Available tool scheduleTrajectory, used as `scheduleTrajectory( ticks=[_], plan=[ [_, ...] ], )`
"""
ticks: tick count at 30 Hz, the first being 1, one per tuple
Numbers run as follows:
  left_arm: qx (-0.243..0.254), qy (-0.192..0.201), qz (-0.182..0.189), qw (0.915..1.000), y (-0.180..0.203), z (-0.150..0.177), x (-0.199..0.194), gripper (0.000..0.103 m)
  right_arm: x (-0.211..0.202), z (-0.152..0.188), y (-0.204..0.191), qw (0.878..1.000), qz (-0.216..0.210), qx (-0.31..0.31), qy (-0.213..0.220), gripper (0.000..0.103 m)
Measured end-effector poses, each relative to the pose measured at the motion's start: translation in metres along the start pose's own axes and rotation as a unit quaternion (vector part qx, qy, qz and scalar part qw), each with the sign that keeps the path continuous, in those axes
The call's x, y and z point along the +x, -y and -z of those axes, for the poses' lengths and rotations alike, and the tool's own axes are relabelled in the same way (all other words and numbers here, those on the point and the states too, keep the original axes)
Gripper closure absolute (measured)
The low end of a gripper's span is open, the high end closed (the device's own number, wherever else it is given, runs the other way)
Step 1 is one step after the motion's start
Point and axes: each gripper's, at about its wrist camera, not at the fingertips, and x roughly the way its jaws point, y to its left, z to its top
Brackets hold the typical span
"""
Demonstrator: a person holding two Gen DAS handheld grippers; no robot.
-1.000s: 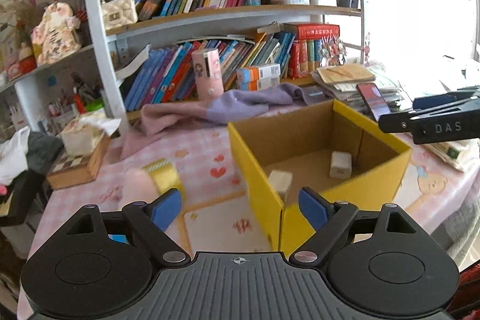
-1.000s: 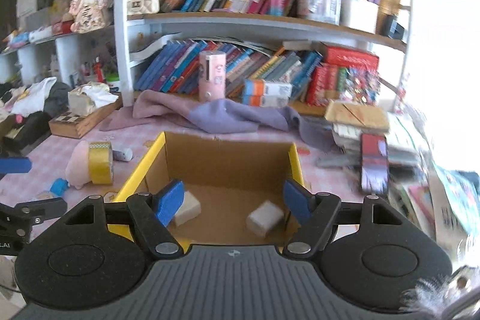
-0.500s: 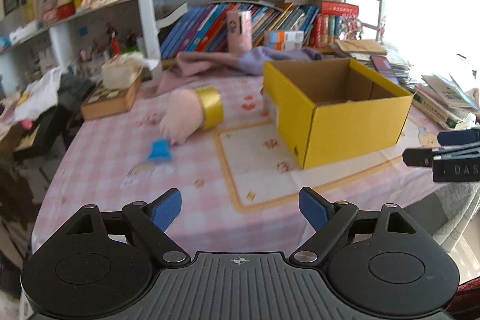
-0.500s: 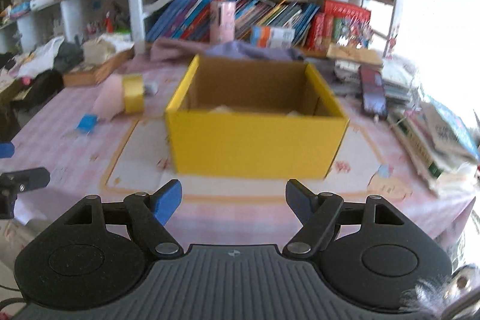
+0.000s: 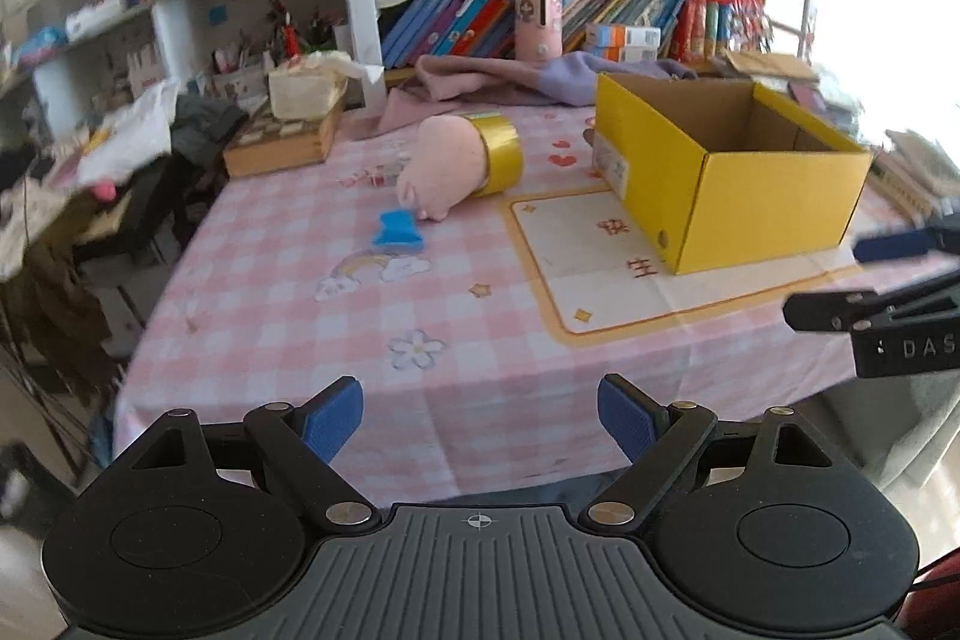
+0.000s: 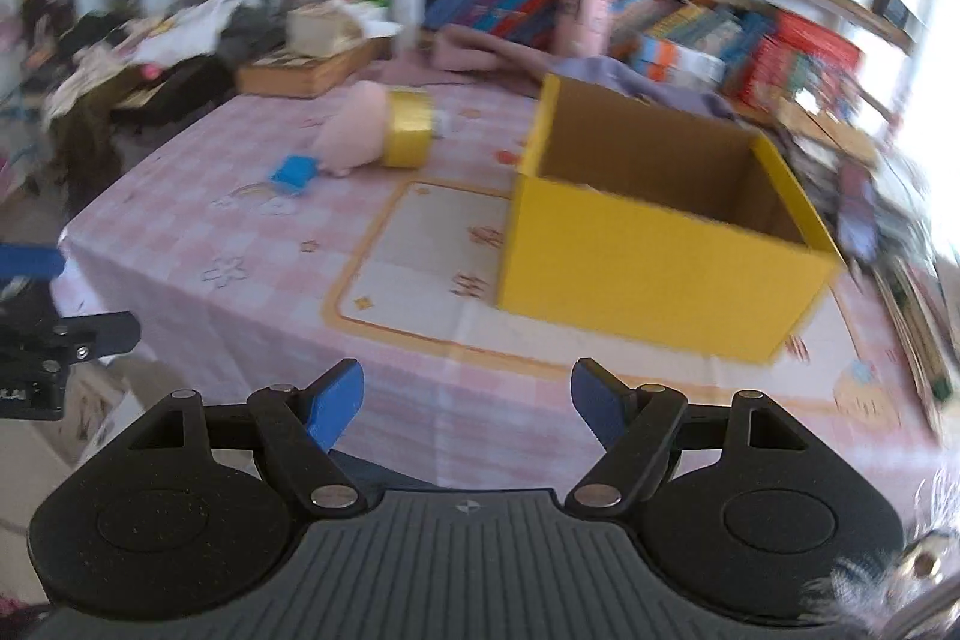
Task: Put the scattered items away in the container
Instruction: 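Withdraw both tools from the box back toward the plush toy, then grasp the gold tape roll with the right tool while the left tool grasps the pink plush toy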
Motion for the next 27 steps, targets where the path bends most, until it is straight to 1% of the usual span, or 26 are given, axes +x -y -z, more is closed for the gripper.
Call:
scheduleTrajectory(
  ticks=[2,4,5,8,11,13,15,22,27],
  plan=[
    [0.021,0.014,-0.015,0.9996,-0.001,-0.006,-0.002,0.015,0.002,-0.012,-0.011,0.999,-0.014,-0.038,0.012,0.028],
    [0.018,0.024,-0.023,0.9993,-0.002,-0.008,-0.004,0.012,0.002,-0.020,-0.018,0.998,-0.016,-0.049,0.027,0.028],
    [0.008,0.029,-0.023,0.9993,-0.003,-0.008,-0.005,0.012,0.003,-0.023,-0.020,0.998,-0.016,-0.042,0.032,0.028],
    [-0.018,0.033,-0.018,0.9991,-0.002,0.000,-0.009,0.012,0.006,-0.023,-0.024,0.999,-0.014,0.006,0.034,0.028],
    [-0.034,0.019,-0.013,0.9992,-0.002,0.010,-0.006,0.012,0.008,-0.011,-0.033,0.999,-0.001,0.035,0.030,0.032],
    [-0.033,0.011,-0.007,0.9994,-0.003,0.013,-0.004,0.012,0.010,-0.006,-0.039,0.999,-0.001,0.030,0.020,0.032],
    [-0.031,0.014,-0.013,0.9993,-0.005,0.011,-0.004,0.012,0.012,-0.006,-0.040,0.999,-0.002,0.031,0.018,0.033],
    [-0.046,0.016,-0.014,0.9987,-0.012,0.009,0.002,0.011,0.012,-0.012,-0.047,0.999,0.012,0.019,0.036,0.034],
    [-0.038,0.017,-0.014,0.9991,-0.015,0.008,0.006,0.011,0.018,-0.018,-0.047,0.999,0.007,0.027,0.040,0.035]
  ],
)
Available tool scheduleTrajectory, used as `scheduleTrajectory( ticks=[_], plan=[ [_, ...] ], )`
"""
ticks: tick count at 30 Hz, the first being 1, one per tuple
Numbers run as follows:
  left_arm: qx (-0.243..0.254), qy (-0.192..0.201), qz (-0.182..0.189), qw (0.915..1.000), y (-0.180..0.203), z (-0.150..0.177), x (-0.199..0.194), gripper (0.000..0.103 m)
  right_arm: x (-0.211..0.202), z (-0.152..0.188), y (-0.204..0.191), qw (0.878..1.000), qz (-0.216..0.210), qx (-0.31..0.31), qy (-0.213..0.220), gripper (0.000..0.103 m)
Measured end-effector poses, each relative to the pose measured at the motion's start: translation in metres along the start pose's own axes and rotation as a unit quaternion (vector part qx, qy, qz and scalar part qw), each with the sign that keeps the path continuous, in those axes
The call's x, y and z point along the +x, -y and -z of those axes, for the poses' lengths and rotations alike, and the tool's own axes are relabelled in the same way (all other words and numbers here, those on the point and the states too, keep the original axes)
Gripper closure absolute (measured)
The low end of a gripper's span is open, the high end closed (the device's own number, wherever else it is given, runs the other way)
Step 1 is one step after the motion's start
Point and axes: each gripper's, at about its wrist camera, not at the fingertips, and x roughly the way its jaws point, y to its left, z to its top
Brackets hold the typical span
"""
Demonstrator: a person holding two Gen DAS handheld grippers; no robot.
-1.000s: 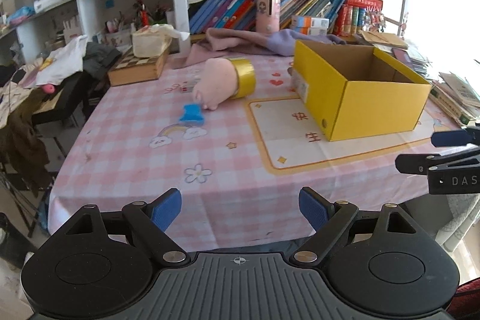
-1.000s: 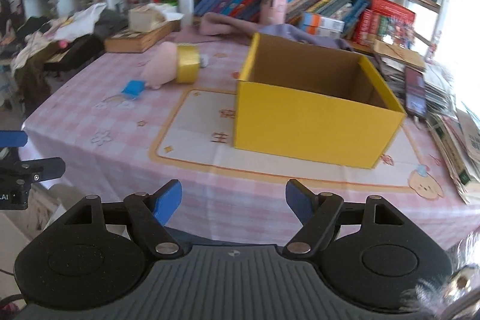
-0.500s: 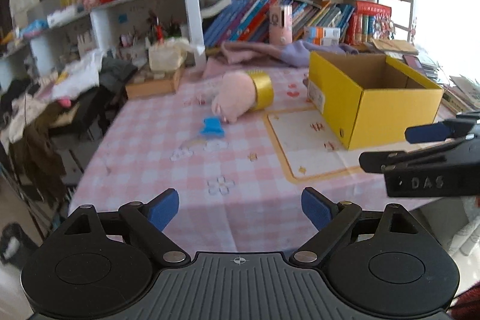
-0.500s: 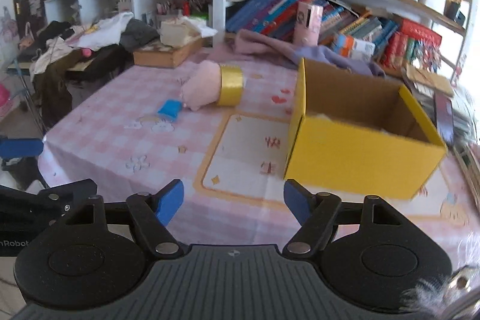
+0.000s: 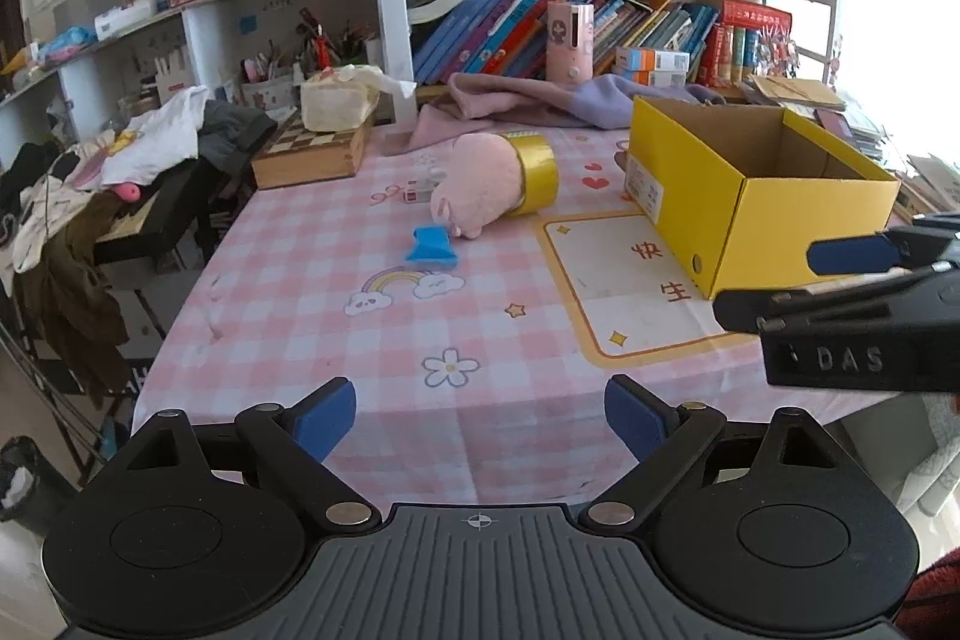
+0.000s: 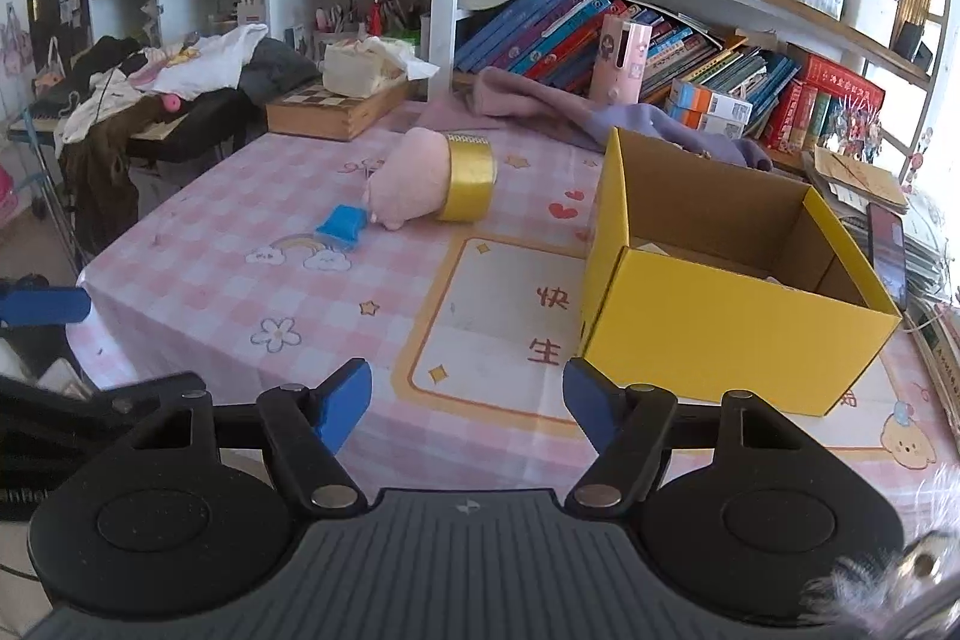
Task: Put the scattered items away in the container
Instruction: 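Grasp the gold tape roll with the right tool while the left tool grasps the pink plush toy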
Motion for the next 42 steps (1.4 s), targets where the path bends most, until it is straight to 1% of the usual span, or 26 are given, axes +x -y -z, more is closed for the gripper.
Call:
scheduleTrajectory(
  ticks=[3,7,11,16,23,30,37,42],
  plan=[
    [-0.005,0.000,-0.003,1.0000,-0.006,-0.003,0.004,0.011,0.009,-0.006,-0.002,1.000,-0.006,0.004,-0.004,0.041],
    [-0.019,0.001,-0.004,0.9998,-0.013,-0.007,0.012,0.011,0.021,-0.014,-0.005,1.000,-0.017,0.000,-0.008,0.043],
    [-0.020,-0.003,-0.006,0.9998,-0.016,-0.010,0.024,0.011,0.037,-0.023,-0.007,0.999,-0.029,-0.005,-0.015,0.045],
    [-0.020,-0.011,-0.010,0.9997,-0.019,-0.021,0.048,0.011,0.063,-0.034,-0.004,0.999,-0.040,-0.001,-0.027,0.047],
    [0.000,-0.022,-0.009,0.9997,-0.019,-0.047,0.089,0.011,0.109,-0.061,0.010,0.998,-0.047,0.022,-0.044,0.050],
    [0.010,-0.028,-0.014,0.9995,-0.018,-0.078,0.130,0.011,0.150,-0.094,0.020,0.998,-0.052,0.007,-0.044,0.050],
    [0.025,-0.039,-0.013,0.9988,-0.018,-0.099,0.164,0.011,0.188,-0.116,0.033,0.996,-0.064,0.016,-0.062,0.050],
    [0.048,-0.043,-0.017,0.9978,-0.020,-0.113,0.186,0.011,0.211,-0.129,0.040,0.994,-0.072,0.033,-0.070,0.050]
  ],
)
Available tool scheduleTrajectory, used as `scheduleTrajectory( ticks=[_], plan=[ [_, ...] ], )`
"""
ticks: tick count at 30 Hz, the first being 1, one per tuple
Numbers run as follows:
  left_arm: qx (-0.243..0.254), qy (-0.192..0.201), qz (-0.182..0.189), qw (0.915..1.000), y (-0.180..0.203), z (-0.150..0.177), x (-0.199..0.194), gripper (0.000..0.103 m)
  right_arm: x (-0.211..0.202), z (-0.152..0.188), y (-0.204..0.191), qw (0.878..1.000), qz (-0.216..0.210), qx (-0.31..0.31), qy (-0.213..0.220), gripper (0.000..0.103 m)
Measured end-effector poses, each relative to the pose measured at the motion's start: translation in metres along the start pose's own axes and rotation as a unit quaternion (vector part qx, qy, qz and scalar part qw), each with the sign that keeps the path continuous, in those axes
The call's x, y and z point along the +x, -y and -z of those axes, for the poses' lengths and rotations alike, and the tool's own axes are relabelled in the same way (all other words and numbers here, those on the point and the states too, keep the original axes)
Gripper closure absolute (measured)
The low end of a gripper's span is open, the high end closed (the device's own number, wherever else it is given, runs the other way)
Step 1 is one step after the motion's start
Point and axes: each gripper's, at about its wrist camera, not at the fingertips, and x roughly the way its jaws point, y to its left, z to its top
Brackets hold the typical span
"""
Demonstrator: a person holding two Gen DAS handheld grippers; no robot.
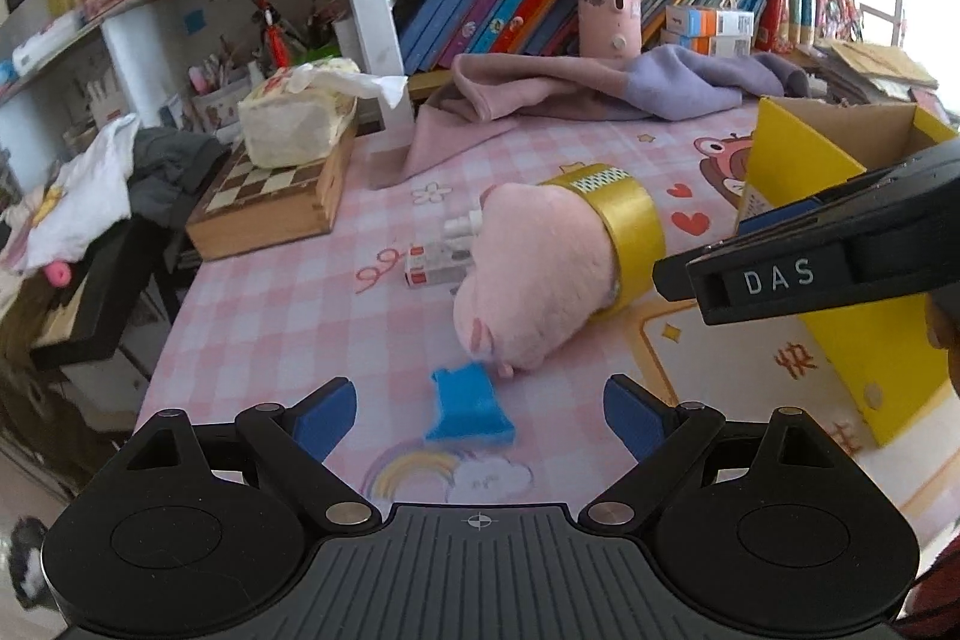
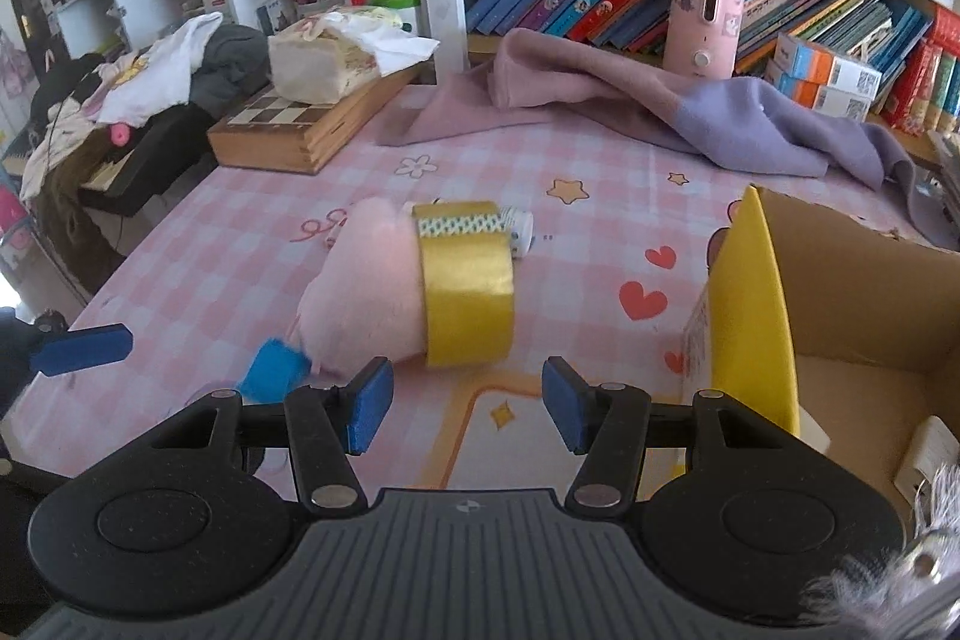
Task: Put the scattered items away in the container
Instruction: 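Grasp the gold tape roll with the right tool while the left tool grasps the pink plush toy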
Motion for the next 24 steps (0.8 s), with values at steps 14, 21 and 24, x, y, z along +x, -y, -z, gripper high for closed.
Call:
scheduleTrajectory(
  ticks=[14,21,24],
  plan=[
    [0.083,0.003,0.029,0.9961,0.008,-0.029,0.055,0.012,0.042,-0.032,0.002,1.000,-0.015,0.009,-0.020,0.049],
    [0.098,-0.006,0.059,0.9934,0.011,-0.036,0.075,0.012,0.049,-0.038,0.011,0.999,-0.023,0.024,-0.028,0.049],
    [0.096,-0.012,0.071,0.9928,0.010,-0.037,0.082,0.017,0.053,-0.039,0.015,0.999,-0.021,0.027,-0.035,0.049]
  ],
)
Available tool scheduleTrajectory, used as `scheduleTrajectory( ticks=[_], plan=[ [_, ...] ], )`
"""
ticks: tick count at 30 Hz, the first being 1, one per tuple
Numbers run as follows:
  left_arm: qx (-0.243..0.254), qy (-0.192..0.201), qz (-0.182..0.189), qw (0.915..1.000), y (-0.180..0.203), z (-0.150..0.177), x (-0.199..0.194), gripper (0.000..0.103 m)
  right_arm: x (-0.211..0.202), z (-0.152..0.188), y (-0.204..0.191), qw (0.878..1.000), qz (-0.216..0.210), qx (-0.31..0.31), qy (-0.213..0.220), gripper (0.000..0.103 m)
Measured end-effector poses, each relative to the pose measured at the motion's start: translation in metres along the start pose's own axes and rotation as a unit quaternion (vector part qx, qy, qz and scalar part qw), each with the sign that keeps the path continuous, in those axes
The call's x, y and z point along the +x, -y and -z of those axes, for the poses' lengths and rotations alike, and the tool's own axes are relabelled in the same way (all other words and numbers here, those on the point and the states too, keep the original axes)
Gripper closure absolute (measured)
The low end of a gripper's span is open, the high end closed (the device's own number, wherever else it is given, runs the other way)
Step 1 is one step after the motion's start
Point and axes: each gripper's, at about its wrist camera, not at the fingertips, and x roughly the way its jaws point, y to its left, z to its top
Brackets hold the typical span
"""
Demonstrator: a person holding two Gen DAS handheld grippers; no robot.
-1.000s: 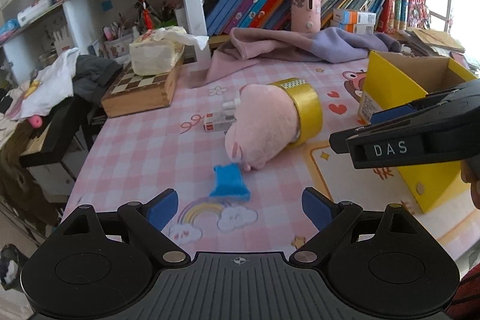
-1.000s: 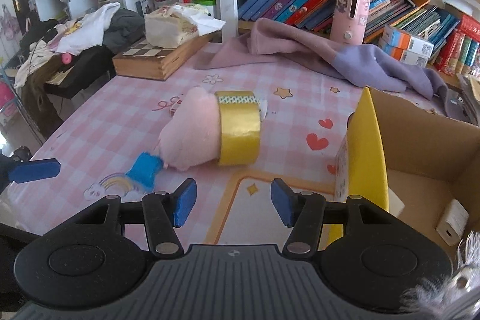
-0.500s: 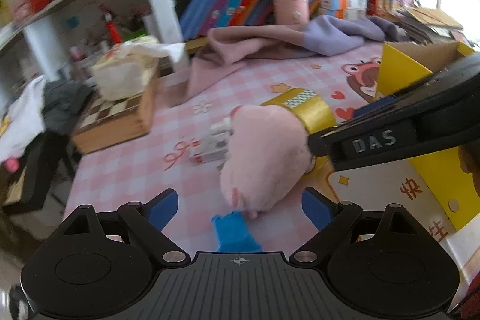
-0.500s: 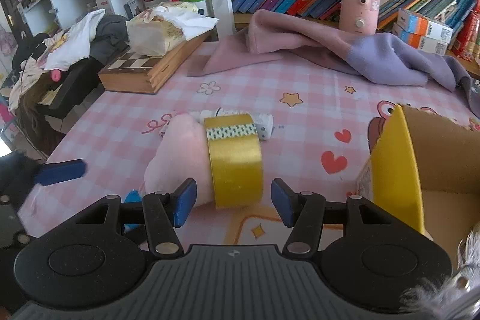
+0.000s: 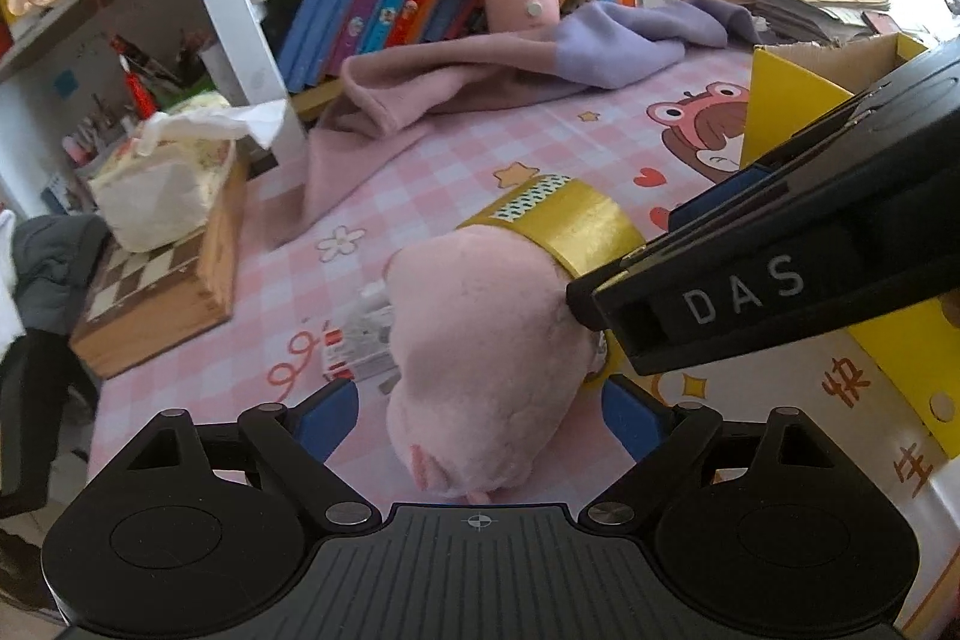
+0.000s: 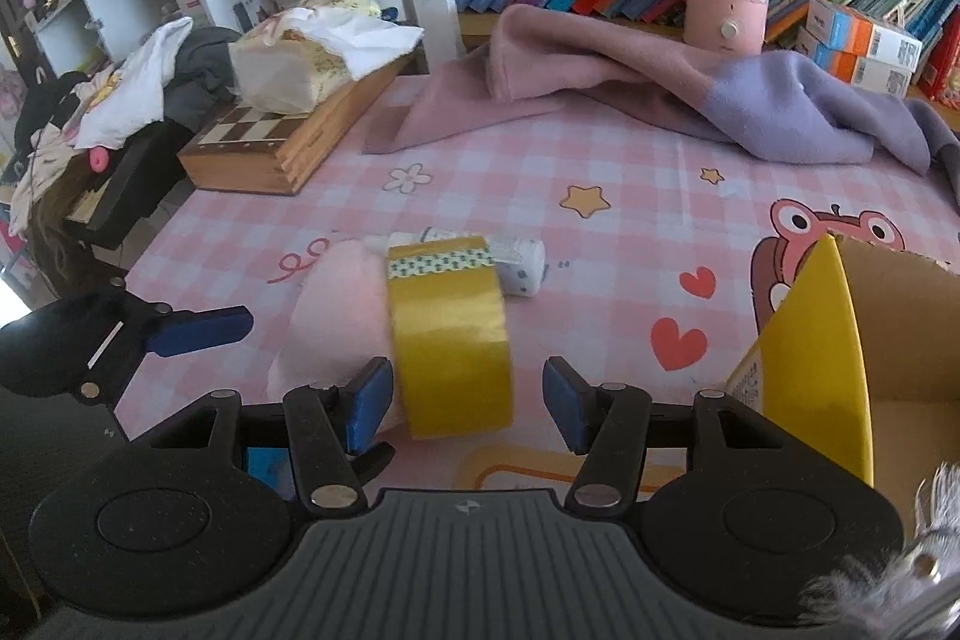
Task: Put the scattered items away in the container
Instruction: 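Grasp the gold tape roll with the right tool while the left tool grasps the pink plush toy, then lift the tape roll and plush toy off the table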
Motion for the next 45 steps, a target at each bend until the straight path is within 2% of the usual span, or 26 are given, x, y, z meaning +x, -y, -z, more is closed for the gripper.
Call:
scheduleTrajectory(
  ticks=[10,12,13,14,15,18,25,32,34,38,42,45],
  plan=[
    [-0.017,-0.015,0.024,0.9994,-0.015,0.006,0.002,0.018,0.018,-0.010,0.002,1.000,-0.017,0.001,-0.006,0.048],
    [-0.025,-0.017,0.021,0.9993,-0.020,0.006,0.002,0.023,0.021,-0.012,0.004,1.000,-0.027,0.007,-0.008,0.049],
    [-0.032,-0.015,0.018,0.9992,-0.023,0.006,0.002,0.028,0.023,-0.013,0.005,0.999,-0.034,0.010,-0.009,0.051],
    [-0.041,-0.011,0.016,0.9990,-0.026,0.005,0.001,0.030,0.022,-0.014,0.006,0.999,-0.043,0.013,-0.006,0.063],
    [-0.049,-0.007,0.014,0.9987,-0.029,0.004,0.001,0.031,0.020,-0.014,0.006,0.999,-0.049,0.015,-0.002,0.063],
    [-0.060,-0.005,0.022,0.9980,-0.033,0.002,0.002,0.031,0.012,-0.013,0.008,0.999,-0.029,0.015,0.007,0.063],
    [-0.016,-0.014,0.041,0.9989,-0.014,-0.007,0.022,0.030,0.000,-0.004,0.023,0.999,-0.004,0.037,0.000,0.063],
    [0.081,-0.009,0.016,0.9966,0.015,-0.017,0.036,0.032,-0.002,-0.003,0.023,0.999,0.005,0.033,0.003,0.063],
    [0.083,-0.010,0.013,0.9964,0.013,-0.018,0.037,0.041,-0.001,-0.004,0.022,1.000,0.007,0.030,0.004,0.063],
    [0.088,-0.010,0.010,0.9961,0.011,-0.017,0.033,0.050,0.004,-0.007,0.019,1.000,0.003,0.022,-0.004,0.063],
    [0.063,-0.012,0.004,0.9979,-0.002,-0.010,0.019,0.052,0.007,-0.008,0.016,1.000,-0.003,0.018,-0.007,0.064],
    [0.006,-0.011,0.003,0.9999,-0.020,-0.005,0.004,0.052,0.004,-0.009,0.017,1.000,-0.003,0.020,-0.004,0.064]
  ],
)
